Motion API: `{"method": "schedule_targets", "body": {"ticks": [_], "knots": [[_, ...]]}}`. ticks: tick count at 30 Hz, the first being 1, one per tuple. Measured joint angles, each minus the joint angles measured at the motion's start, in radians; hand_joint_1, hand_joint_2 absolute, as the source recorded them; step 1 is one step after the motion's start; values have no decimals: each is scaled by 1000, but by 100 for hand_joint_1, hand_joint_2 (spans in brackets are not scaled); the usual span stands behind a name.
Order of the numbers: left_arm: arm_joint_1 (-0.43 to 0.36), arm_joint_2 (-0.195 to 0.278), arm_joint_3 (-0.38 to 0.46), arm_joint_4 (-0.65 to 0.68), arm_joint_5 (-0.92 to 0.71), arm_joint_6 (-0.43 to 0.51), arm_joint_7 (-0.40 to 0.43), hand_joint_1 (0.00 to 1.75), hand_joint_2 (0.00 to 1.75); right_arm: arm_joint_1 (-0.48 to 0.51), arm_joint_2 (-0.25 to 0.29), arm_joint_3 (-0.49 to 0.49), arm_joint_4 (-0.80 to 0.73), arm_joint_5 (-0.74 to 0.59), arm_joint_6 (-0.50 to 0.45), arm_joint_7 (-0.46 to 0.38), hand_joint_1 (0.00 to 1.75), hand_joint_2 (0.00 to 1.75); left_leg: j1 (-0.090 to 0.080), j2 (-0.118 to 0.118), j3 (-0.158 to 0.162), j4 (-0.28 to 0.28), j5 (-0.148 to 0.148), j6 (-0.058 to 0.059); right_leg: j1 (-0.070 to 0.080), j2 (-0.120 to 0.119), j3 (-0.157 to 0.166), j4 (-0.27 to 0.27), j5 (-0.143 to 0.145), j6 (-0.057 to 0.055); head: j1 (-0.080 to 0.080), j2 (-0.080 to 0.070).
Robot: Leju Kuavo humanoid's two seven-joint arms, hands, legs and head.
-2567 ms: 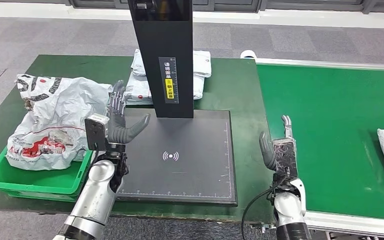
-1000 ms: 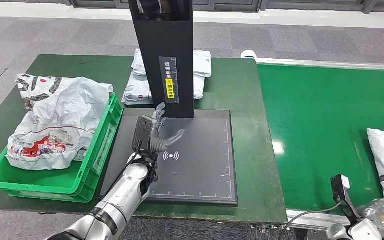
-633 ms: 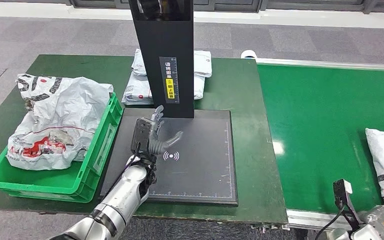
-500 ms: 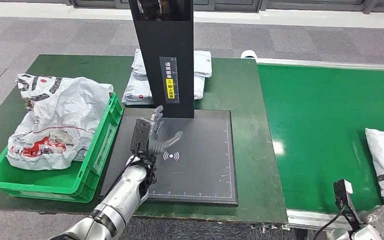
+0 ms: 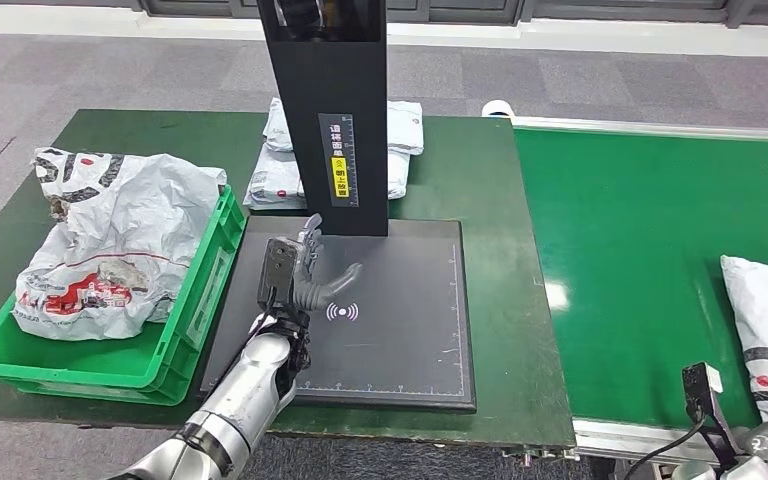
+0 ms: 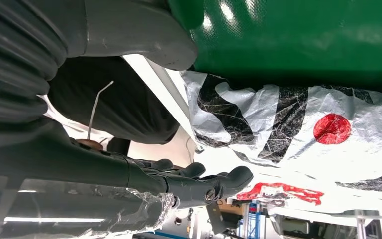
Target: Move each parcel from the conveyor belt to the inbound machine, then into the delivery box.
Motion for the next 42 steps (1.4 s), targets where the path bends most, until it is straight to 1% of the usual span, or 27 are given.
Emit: {"method": "schedule_targets", "body": {"ticks": [6, 13, 20, 21, 22, 24, 25, 26, 30, 42], "knots": [[9, -11, 0, -11, -20, 21, 0, 0, 175, -5, -16, -1, 14, 3, 4, -2, 0, 175, 0, 0, 0, 0, 0, 0, 0, 0, 0, 0, 0, 0, 0, 0], [14, -14, 0, -20, -21, 25, 0, 0, 175, -10, -22, -1, 24, 7, 15, -4, 0, 175, 0, 0, 0, 0, 0, 0, 0, 0, 0, 0, 0, 0, 0, 0], [15, -14, 0, -25, -21, 23, 3, 0, 175, -27, -26, -1, 42, 18, 54, 15, 0, 175, 0, 0, 0, 0, 0, 0, 0, 0, 1, 0, 0, 0, 0, 0], [15, -14, 0, -25, -20, 21, 3, 0, 175, -29, -27, -1, 45, 20, 61, 17, 12, 175, 0, 0, 0, 0, 0, 0, 0, 0, 1, 0, 0, 0, 0, 0], [15, -14, 1, -25, -18, 19, 3, 0, 175, -31, -27, -1, 50, 22, 71, 17, 44, 175, 0, 0, 0, 0, 0, 0, 0, 0, 1, 0, 0, 0, 0, 0], [15, -14, 2, -26, -14, 14, 3, 0, 175, -35, -27, -1, 56, 23, 96, 14, 131, 175, 0, 0, 0, 0, 0, 0, 0, 0, 1, 0, 0, 0, 0, 0], [15, -14, 3, -26, -12, 11, 2, 0, 175, -38, -27, -1, 60, 24, 111, 13, 163, 175, 0, 0, 0, 0, 0, 0, 0, 1, 1, 0, 0, 0, 0, 0], [15, -13, 4, -26, -11, 9, 2, 0, 175, -43, -27, -1, 62, 25, 128, 11, 175, 175, 0, 1, 1, 0, 0, 0, 0, 1, 1, 0, 0, 1, 0, 0], [14, -12, 8, -26, -5, -1, -2, 0, 175, -60, -27, -1, 72, 15, 181, -3, 175, 175, 0, 1, 1, 1, 1, 1, 0, 1, 2, 0, 1, 1, 0, 0], [14, -9, 26, -25, 17, -15, -6, 0, 175, -78, -26, -1, 83, 19, 189, -7, 175, 175, 0, 1, 1, 3, 1, 3, 0, 1, 3, 0, 2, 4, 0, 0]]}}
